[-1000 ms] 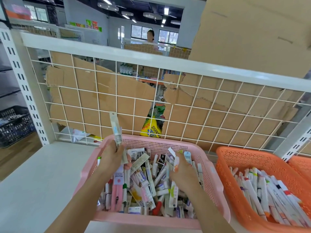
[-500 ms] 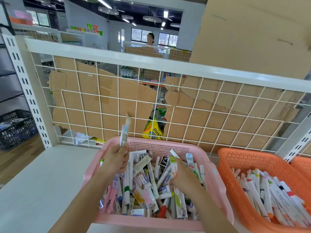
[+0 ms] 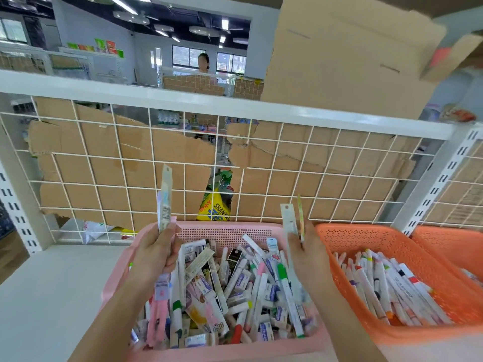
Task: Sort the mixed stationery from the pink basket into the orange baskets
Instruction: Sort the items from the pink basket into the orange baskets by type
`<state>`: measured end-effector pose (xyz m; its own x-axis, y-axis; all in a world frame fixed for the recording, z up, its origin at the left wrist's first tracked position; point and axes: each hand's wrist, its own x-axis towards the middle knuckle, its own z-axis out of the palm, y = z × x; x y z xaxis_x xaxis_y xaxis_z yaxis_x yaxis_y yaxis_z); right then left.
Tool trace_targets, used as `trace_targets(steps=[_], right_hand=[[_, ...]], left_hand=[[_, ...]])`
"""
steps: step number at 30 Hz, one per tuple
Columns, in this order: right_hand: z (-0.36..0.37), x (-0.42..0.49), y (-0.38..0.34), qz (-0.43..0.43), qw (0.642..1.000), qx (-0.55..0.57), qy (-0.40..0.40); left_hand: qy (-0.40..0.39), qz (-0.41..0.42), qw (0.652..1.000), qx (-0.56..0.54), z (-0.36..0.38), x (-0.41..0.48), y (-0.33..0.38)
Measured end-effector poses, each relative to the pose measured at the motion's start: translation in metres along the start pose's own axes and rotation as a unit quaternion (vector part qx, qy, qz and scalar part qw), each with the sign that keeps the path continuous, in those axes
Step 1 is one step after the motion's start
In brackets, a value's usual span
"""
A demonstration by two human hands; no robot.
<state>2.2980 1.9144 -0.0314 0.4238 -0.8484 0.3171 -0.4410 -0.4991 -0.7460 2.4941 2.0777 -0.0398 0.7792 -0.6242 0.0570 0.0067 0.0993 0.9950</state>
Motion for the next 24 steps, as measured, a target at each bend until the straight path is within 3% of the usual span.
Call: trace_targets(steps=[4,12,24], right_hand=[[-0.038,-0.009,0.013,0.017,0.999,0.017,0.044],[-0.121,-0.042,0.06,0.055,0.993,0.035,0.099],[-0.268,-0.127,0.146,0.116,0.976,0.015,0.186]], left_hand=[[-0.015,0.023,0.998,0.057,0.011,-0.005,0.009],[-0.061,0.039,0.997,0.028,0.063,-0.044,0.043],[-0.174,0.061,0.982,0.049,0.199,-0.125,0.025]])
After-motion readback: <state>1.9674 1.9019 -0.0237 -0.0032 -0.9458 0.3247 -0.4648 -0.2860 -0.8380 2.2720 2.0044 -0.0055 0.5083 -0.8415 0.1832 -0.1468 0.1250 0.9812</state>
